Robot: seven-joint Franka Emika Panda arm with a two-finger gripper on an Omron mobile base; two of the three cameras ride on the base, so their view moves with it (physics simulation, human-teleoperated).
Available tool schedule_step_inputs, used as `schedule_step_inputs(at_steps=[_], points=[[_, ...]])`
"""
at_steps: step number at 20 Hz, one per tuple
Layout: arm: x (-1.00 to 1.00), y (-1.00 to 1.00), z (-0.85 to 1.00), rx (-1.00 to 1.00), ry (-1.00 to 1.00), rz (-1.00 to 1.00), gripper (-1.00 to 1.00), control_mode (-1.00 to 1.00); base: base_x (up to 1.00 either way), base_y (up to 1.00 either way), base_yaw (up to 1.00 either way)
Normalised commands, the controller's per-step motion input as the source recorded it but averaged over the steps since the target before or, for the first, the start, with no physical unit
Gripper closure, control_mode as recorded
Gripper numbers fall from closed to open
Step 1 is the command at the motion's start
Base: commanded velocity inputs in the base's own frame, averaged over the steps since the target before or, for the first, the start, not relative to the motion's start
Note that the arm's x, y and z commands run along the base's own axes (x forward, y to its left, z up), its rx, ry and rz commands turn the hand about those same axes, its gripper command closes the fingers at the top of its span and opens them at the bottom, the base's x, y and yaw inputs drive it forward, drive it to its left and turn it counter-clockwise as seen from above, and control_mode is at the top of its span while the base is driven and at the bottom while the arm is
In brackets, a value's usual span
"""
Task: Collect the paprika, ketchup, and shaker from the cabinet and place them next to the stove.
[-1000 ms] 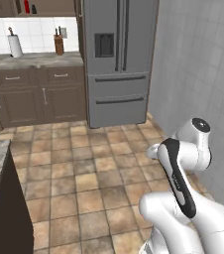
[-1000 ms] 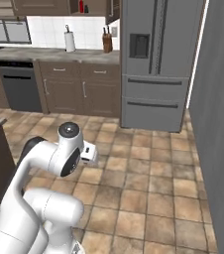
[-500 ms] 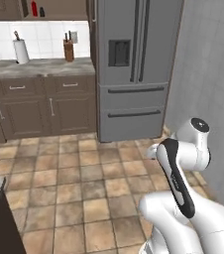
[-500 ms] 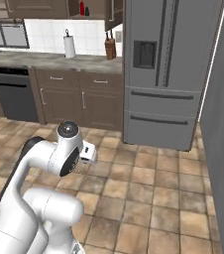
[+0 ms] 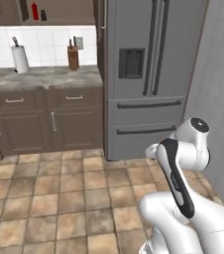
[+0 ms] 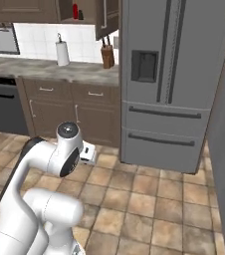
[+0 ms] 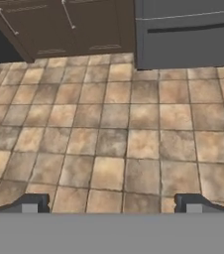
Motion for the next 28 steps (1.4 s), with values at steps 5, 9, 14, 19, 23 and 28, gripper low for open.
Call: schedule_step_inputs(at_steps=[5, 9, 14, 19, 23, 28], points=[[0.00, 0.00, 0.00, 0.00, 0.00, 0.00, -1.00, 1.00, 1.00, 0.06, 0.00], [0.00, 0.00, 0.00, 0.00, 0.00, 0.00, -1.00, 1.00, 1.00, 0.29, 0.00], [0.00, 0.00, 0.00, 0.00, 0.00, 0.00, -1.00, 1.00, 1.00, 0.61, -0.06], [0.00, 0.00, 0.00, 0.00, 0.00, 0.00, -1.00, 1.00, 0.88, 0.79, -0.07], [0.00, 0.00, 0.00, 0.00, 0.00, 0.00, -1.00, 1.00, 0.97, 0.79, -0.11], [0.00, 0.00, 0.00, 0.00, 0.00, 0.00, -1.00, 1.00, 1.00, 0.68, -0.16]])
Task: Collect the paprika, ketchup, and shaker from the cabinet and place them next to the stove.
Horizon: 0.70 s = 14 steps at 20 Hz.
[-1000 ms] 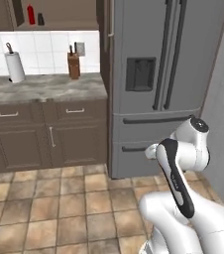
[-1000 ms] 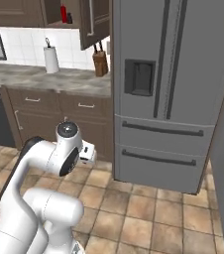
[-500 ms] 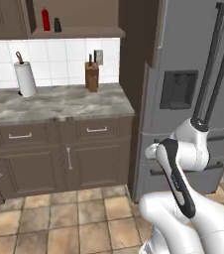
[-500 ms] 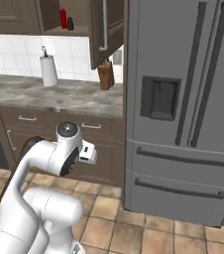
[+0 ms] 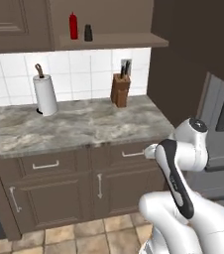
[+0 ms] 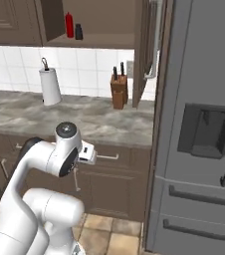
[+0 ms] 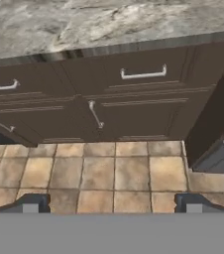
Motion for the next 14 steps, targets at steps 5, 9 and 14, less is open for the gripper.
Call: schedule_step_inputs(at_steps=[5, 9, 14], points=[[0.00, 0.00, 0.00, 0.00, 0.00, 0.00, -1.00, 1.00, 1.00, 0.48, -0.16], [0.00, 0.00, 0.00, 0.00, 0.00, 0.00, -1.00, 1.00, 1.00, 0.13, -0.05], [0.00, 0.00, 0.00, 0.00, 0.00, 0.00, -1.00, 1.00, 0.93, 0.11, -0.01]])
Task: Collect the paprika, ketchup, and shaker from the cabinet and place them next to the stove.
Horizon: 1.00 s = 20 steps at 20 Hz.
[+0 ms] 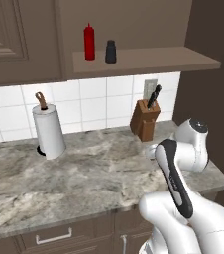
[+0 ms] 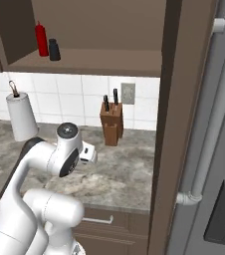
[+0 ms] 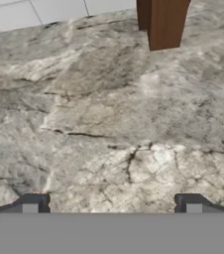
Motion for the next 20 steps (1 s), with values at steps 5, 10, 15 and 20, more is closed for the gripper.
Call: schedule_step_inputs(at_steps=[5, 10, 15, 20], points=[[0.05, 0.02, 0.06, -0.03, -0.07, -0.01, -1.00, -1.00, 0.48, 0.16, -0.08], [0.10, 0.11, 0.61, -0.13, -0.47, 0.00, -1.00, -1.00, 0.00, 0.00, 0.00], [0.25, 0.15, 0.83, -0.09, -0.31, 0.00, -1.00, -1.00, 0.00, 0.00, 0.00], [0.13, 0.05, 0.99, -0.04, -0.11, 0.00, -1.00, -1.00, 0.00, 0.00, 0.00]])
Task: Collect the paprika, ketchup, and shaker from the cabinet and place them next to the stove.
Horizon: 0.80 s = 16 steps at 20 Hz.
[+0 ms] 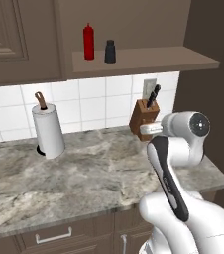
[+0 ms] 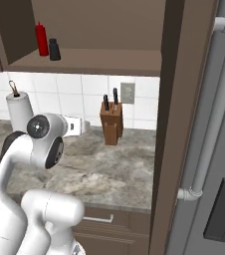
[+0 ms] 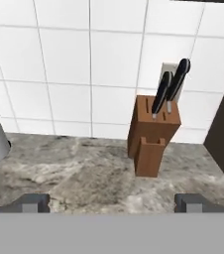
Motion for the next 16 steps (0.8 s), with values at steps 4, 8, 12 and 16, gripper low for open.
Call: schedule_step_inputs(at_steps=[4, 8, 12, 16], points=[[0.00, 0.00, 0.97, -0.04, -0.06, 0.00, -1.00, -1.00, 0.00, 0.00, 0.00], [0.10, 0.00, 0.87, -0.03, -0.01, 0.00, -1.00, -1.00, 0.00, 0.00, 0.00], [0.18, 0.07, 0.79, -0.04, -0.02, 0.00, -1.00, -1.00, 0.00, 0.00, 0.00], [0.18, 0.10, 0.56, -0.04, -0.07, 0.00, -1.00, -1.00, 0.00, 0.00, 0.00]])
